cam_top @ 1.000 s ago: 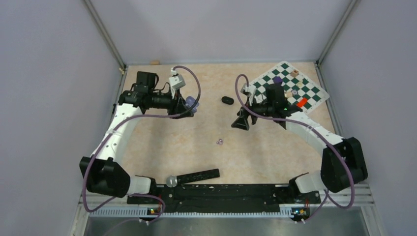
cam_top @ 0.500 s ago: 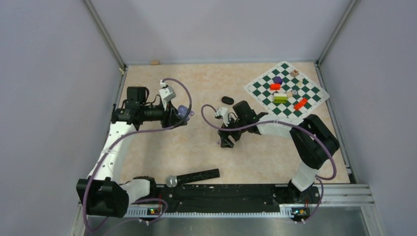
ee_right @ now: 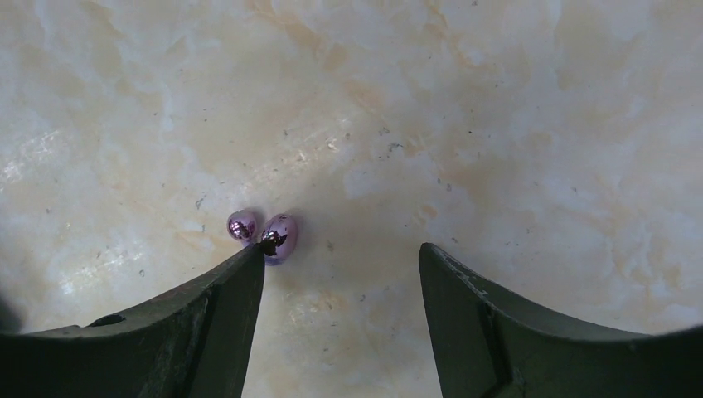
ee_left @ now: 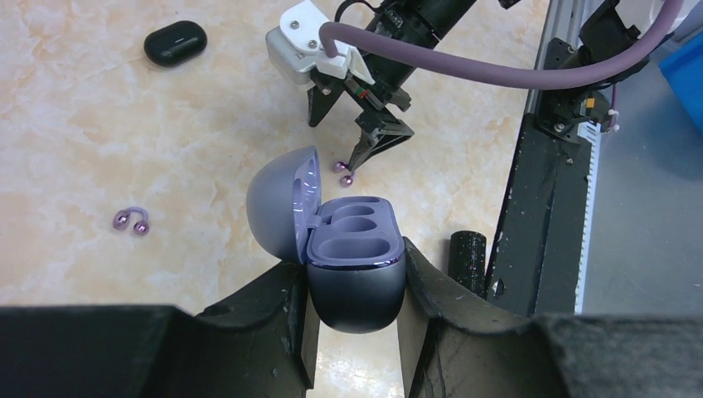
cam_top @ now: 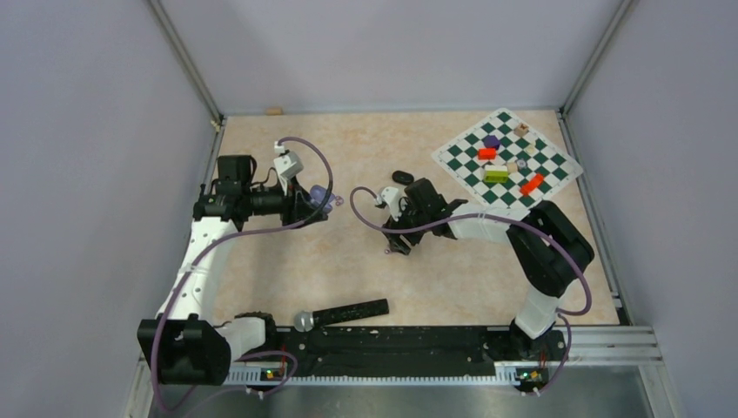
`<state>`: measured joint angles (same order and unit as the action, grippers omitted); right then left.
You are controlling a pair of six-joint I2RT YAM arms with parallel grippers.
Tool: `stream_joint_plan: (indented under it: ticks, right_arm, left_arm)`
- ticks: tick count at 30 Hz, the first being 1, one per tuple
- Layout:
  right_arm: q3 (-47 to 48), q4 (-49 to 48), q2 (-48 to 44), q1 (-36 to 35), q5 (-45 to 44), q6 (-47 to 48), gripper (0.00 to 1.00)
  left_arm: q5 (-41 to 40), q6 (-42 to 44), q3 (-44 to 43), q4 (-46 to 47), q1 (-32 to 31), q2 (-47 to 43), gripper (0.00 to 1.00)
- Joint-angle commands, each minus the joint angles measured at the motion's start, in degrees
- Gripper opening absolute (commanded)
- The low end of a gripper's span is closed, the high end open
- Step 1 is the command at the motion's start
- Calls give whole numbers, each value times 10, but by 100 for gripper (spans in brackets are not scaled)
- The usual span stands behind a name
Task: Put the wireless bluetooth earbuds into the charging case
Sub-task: Pick up the earbud from the center of the board.
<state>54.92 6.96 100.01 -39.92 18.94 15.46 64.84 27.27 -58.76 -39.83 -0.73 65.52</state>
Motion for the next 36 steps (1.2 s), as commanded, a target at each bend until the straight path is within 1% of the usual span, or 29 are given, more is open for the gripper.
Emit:
stream_joint_plan:
  ticks: [1, 2, 5, 8, 11, 17, 18, 21, 23, 24, 26, 27, 29, 32, 36]
  right_arm:
    - [16, -5, 16, -7, -57, 7, 66]
    - [16, -6, 15, -6, -65, 11, 65]
    - [16, -14, 5, -7, -93, 16, 62]
    - [10, -32, -13, -6, -110, 11, 61]
    - [11, -34, -36, -5, -93, 6, 61]
    - [19, -12, -67, 12, -26, -6, 60]
    - [20, -9, -70, 16, -20, -9, 57]
    - [25, 8, -74, 32, 7, -11, 44]
    - [27, 29, -69, 34, 38, -6, 37]
    - [27, 42, -64, 34, 56, 1, 30]
    - [31, 66, -49, 33, 89, 17, 20]
    - [34, 78, -42, 32, 100, 24, 17]
    - [42, 101, -28, 27, 114, 43, 16]
    - [46, 121, -17, 14, 119, 63, 19]
    - [46, 110, 0, 3, 81, 59, 20]
  left_arm:
    - [38, 4, 1, 12, 4, -9, 0]
    - [40, 3, 2, 12, 18, -9, 0]
    - [46, 3, 2, 12, 23, -8, 0]
    - [47, 3, 4, 13, 23, -4, 0]
    - [48, 3, 4, 14, 24, 1, 0]
    - [50, 2, 4, 13, 25, 2, 1]
    - [50, 2, 4, 13, 25, 2, 1]
    - [52, 2, 4, 14, 25, 3, 1]
    - [53, 1, 4, 13, 25, 4, 1]
    - [53, 1, 4, 14, 25, 4, 1]
    - [54, 1, 4, 13, 26, 5, 1]
    - [55, 2, 5, 14, 26, 5, 1]
    - [54, 1, 5, 13, 26, 5, 1]
    - [56, 2, 5, 14, 26, 4, 1]
    - [58, 1, 5, 13, 26, 4, 1]
